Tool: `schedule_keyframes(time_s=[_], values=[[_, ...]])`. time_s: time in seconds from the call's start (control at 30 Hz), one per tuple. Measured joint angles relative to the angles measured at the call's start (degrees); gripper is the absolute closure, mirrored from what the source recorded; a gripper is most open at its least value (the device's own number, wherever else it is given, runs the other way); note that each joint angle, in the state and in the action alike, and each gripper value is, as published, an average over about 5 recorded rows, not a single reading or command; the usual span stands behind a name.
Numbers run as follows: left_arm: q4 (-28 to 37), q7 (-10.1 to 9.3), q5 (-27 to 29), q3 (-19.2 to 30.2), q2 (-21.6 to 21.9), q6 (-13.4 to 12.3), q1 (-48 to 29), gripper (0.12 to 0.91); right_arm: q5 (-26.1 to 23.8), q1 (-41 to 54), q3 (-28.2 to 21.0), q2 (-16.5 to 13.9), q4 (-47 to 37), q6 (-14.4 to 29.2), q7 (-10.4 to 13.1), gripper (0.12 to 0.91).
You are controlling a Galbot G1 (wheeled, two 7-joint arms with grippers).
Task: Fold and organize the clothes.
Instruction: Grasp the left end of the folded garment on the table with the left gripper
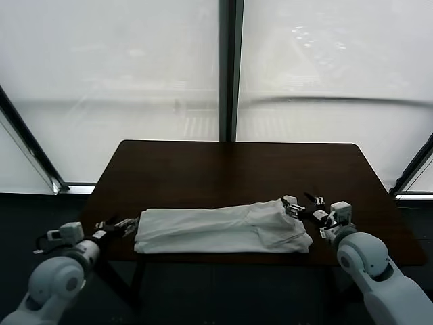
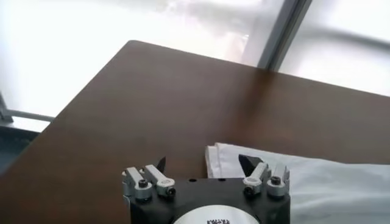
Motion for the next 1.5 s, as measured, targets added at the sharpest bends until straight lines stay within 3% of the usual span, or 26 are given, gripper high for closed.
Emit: schedule_keyframes(time_s=[0.43, 0.77, 1.07, 1.27, 1.37, 1.5], values=[[8.0, 0.59, 0.3, 6.0, -0.8, 0.4, -7.9, 0.123, -1.3, 3.7, -2.2, 3.2, -6.9, -0.6, -0.2, 0.134], [9.2, 0.69, 0.7, 7.9, -1.7, 0.7, -9.2, 0.138, -2.2, 5.3, -4.1, 4.0, -8.1, -0.8, -0.3, 0.275], [9.6, 0.64, 0.9, 8.0, -1.5, 1.3, -8.8, 0.213, -2.1, 6.9, -5.7, 2.5, -8.3, -2.0, 0.1, 0.335], [9.3, 0.5, 0.7, 8.2, -1.4, 1.7, -8.7, 0.306, -2.0, 7.3, -6.5, 1.6, -8.3, -4.1, 0.5, 0.396], [9.1, 0.49, 0.5, 8.3, -1.3, 1.8, -8.8, 0.347, -1.9, 7.6, -6.6, 1.6, -8.6, -4.7, 0.6, 0.44], [9.1, 0.52, 0.5, 8.4, -1.2, 1.8, -8.8, 0.408, -1.8, 7.9, -6.8, 1.6, -9.0, -4.8, 0.6, 0.558]])
